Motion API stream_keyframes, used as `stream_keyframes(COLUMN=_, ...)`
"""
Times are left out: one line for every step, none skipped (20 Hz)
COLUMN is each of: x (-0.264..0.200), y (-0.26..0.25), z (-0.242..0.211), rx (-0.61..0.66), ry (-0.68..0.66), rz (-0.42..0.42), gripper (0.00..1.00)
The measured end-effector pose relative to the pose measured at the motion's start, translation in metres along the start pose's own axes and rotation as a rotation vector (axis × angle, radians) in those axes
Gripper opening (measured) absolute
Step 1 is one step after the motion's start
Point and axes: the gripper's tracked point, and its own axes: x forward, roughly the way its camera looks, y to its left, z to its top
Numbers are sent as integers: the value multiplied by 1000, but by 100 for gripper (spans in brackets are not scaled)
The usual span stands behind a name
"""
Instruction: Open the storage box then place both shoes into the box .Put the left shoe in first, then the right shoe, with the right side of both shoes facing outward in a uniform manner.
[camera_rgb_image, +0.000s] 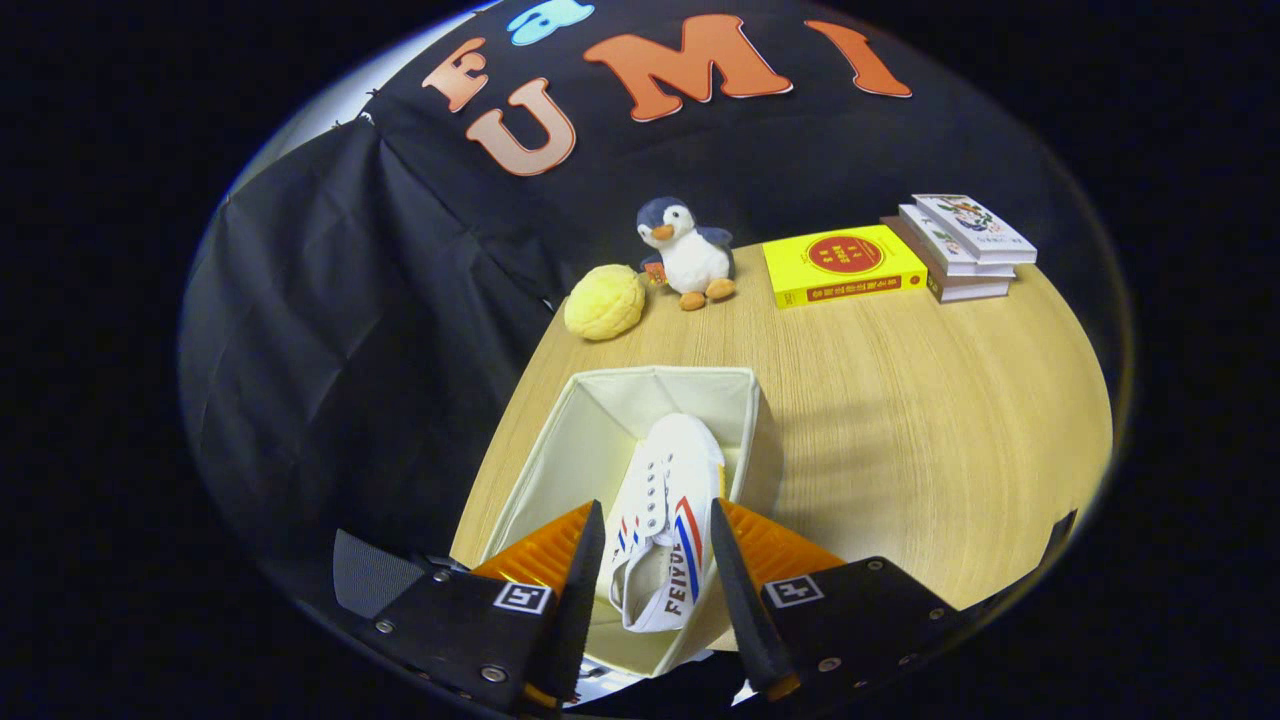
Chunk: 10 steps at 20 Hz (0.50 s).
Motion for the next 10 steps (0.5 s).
stream_keyframes(x=-6, y=-5, z=9, rx=-9, ry=-26, rz=-7, gripper=64)
stream_keyframes(x=-13, y=-11, z=17, rx=-17, ry=-53, rz=-17, gripper=64)
stream_keyframes(x=-21, y=-15, z=26, rx=-26, ry=-82, rz=-25, gripper=65)
stream_keyframes(x=-29, y=-21, z=35, rx=-37, ry=-114, rz=-32, gripper=67)
stream_keyframes(x=-38, y=-26, z=47, rx=-52, ry=-148, rz=-40, gripper=72)
stream_keyframes(x=-48, y=-30, z=58, rx=-69, ry=-186, rz=-49, gripper=75)
stream_keyframes(x=-58, y=-35, z=71, rx=-86, ry=-228, rz=-58, gripper=81)
stream_keyframes(x=-70, y=-41, z=83, rx=-101, ry=-267, rz=-69, gripper=84)
stream_keyframes(x=-80, y=-44, z=94, rx=-118, ry=-304, rz=-74, gripper=89)
stream_keyframes(x=-91, y=-48, z=106, rx=-134, ry=-341, rz=-84, gripper=91)
